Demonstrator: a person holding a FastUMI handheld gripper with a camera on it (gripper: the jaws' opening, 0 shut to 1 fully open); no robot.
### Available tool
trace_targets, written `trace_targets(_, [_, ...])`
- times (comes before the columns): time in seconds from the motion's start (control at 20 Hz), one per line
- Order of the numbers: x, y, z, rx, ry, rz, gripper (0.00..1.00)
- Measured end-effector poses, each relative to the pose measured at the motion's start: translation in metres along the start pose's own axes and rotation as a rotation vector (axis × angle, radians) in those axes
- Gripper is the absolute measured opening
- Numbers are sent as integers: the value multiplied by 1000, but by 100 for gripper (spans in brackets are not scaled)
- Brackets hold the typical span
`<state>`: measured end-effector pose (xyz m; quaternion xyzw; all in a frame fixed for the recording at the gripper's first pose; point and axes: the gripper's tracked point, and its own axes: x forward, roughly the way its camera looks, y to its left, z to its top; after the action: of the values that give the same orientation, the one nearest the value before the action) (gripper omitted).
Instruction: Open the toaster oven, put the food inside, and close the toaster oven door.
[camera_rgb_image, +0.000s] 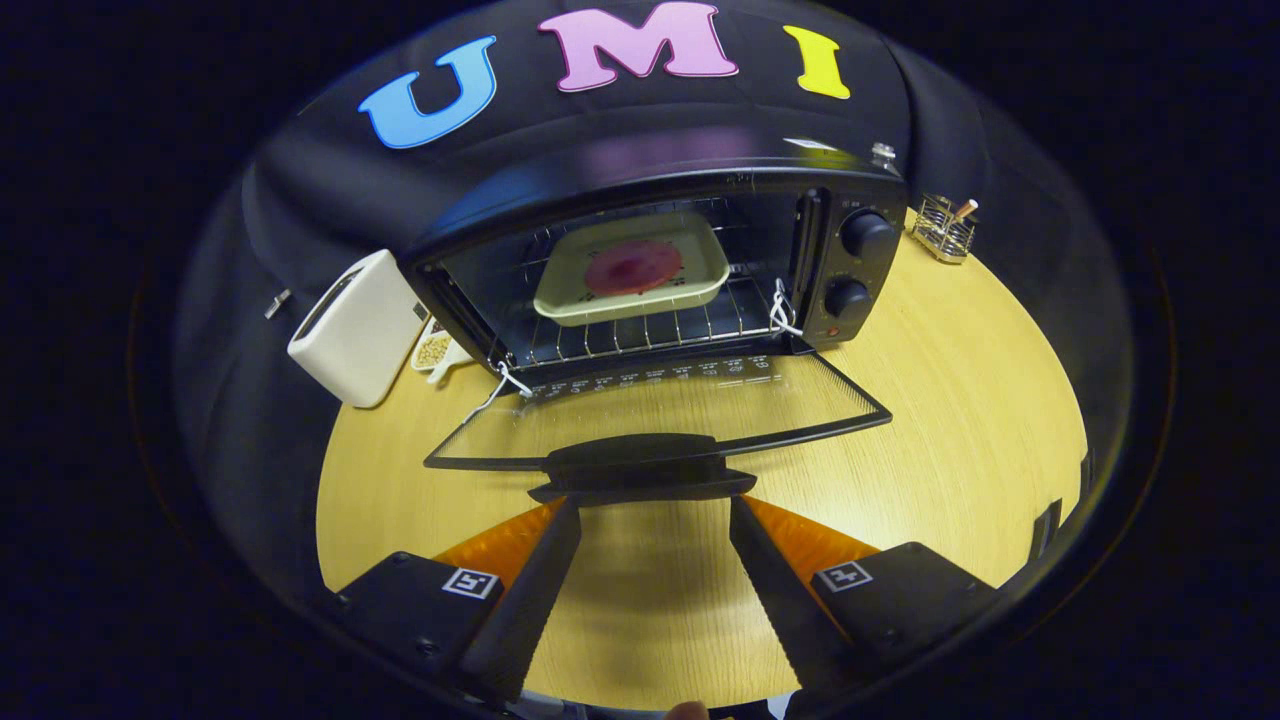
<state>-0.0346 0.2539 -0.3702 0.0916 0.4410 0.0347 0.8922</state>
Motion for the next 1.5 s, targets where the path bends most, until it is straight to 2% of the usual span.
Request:
trace_targets(0.75, [-37,15,99,-113,-274,25,99])
trace_targets(1.0, [-61,9,110,-159,-363,22,99])
trace_targets(1.35, [-133,-2,163,-216,-562,37,99])
trace_targets(1.5, [-180,1,184,-228,-630,35,99])
